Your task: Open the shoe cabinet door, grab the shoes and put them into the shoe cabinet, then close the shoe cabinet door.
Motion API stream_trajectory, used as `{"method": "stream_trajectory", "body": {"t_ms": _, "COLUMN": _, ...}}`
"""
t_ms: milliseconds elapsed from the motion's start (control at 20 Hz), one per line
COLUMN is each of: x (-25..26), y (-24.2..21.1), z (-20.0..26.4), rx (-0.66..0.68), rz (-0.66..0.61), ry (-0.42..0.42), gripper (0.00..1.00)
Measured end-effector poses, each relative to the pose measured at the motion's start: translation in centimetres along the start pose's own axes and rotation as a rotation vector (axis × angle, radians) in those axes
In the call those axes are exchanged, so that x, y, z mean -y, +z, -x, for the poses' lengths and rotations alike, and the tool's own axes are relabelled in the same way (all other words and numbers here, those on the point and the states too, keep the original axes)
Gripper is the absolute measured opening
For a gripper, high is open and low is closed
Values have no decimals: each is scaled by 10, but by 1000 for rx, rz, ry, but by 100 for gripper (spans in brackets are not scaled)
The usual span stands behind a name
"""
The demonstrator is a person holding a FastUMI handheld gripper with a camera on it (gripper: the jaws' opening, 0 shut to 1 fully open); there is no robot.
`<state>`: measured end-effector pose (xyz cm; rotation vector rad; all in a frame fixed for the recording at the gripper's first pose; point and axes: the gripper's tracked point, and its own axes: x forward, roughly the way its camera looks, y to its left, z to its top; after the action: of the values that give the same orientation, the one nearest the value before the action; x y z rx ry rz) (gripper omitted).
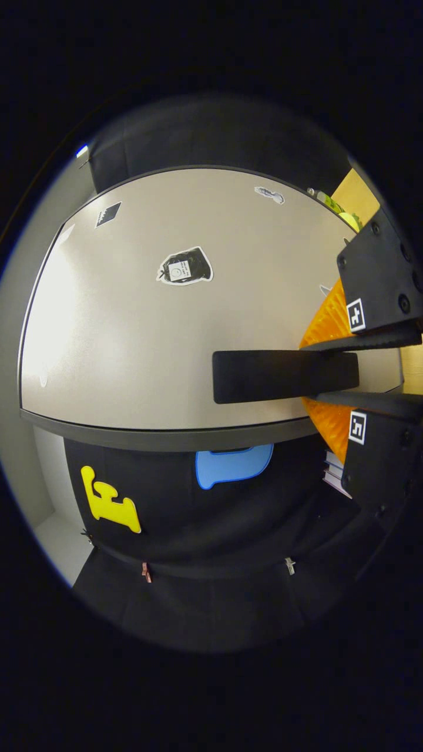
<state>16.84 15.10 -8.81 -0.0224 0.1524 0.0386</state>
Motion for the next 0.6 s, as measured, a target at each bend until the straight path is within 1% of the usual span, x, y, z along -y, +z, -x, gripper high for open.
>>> {"method": "stream_trajectory", "body": {"t_ms": 150, "x": 0, "y": -1, "z": 2, "rx": -23, "rz": 3, "ry": -15, "gripper": 34}}
{"method": "stream_trajectory", "body": {"t_ms": 250, "x": 0, "y": -1, "z": 4, "rx": -19, "rz": -22, "ry": -5, "gripper": 34}}
{"method": "stream_trajectory", "body": {"t_ms": 400, "x": 1, "y": -1, "z": 10, "rx": -14, "rz": -17, "ry": 4, "gripper": 35}}
{"method": "stream_trajectory", "body": {"t_ms": 600, "x": 2, "y": -2, "z": 22, "rx": -24, "rz": -36, "ry": 37, "gripper": 34}}
